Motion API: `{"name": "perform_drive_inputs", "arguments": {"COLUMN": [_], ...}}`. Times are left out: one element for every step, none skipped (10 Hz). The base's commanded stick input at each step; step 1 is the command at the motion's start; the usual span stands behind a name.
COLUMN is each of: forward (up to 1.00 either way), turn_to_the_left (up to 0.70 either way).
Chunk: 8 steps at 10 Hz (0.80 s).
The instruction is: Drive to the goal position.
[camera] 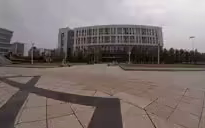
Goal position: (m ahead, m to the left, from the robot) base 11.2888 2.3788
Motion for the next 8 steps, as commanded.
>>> {"name": "perform_drive_inputs", "arguments": {"forward": [1.0,1.0,1.0,1.0,1.0,1.0,1.0,1.0], "turn_to_the_left": [0.0,0.0,0.0,0.0,0.0,0.0,0.0,0.0]}}
